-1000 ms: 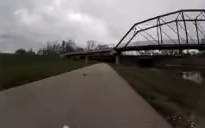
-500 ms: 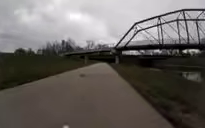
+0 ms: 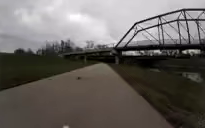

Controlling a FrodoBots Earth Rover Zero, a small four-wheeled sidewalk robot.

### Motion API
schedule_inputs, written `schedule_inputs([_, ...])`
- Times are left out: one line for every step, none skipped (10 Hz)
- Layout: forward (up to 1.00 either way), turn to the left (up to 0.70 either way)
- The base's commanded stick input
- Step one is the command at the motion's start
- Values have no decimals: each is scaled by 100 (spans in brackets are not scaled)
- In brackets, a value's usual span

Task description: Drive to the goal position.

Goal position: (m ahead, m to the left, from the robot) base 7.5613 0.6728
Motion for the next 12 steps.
schedule_inputs([100, 0])
schedule_inputs([100, 0])
schedule_inputs([100, 0])
schedule_inputs([100, 0])
schedule_inputs([100, 0])
schedule_inputs([100, 0])
schedule_inputs([100, 0])
schedule_inputs([100, 0])
schedule_inputs([100, 0])
schedule_inputs([100, 0])
schedule_inputs([100, 0])
schedule_inputs([100, 0])
